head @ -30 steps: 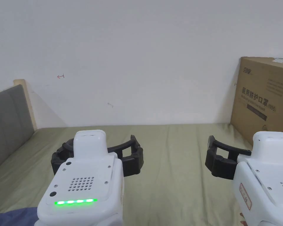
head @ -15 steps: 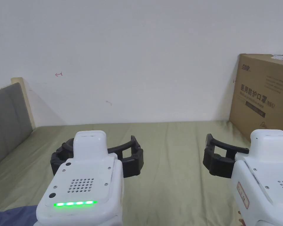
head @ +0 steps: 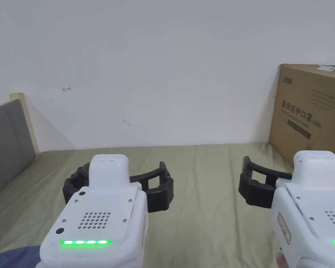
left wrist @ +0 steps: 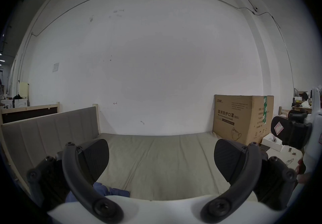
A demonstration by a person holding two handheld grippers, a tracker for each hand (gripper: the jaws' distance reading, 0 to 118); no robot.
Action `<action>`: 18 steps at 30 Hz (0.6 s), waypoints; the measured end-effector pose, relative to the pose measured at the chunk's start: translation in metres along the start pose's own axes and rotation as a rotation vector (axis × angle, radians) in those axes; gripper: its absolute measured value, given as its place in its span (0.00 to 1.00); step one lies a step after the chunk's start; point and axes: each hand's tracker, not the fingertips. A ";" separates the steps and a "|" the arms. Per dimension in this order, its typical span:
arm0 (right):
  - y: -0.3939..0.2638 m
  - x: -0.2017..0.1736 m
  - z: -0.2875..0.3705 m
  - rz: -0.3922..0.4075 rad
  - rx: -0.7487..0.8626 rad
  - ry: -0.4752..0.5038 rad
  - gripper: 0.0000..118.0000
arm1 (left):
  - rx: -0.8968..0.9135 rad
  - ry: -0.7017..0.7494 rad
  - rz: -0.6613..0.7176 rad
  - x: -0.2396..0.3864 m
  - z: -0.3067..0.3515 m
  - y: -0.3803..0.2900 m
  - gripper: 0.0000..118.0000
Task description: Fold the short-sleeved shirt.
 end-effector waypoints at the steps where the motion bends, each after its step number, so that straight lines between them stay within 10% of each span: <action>1: 0.001 -0.001 -0.001 0.009 -0.002 -0.007 1.00 | 0.002 0.001 0.001 0.000 0.000 0.000 1.00; 18: 0.005 -0.001 0.002 0.051 0.008 0.006 1.00 | -0.001 0.014 -0.010 0.003 -0.002 0.005 1.00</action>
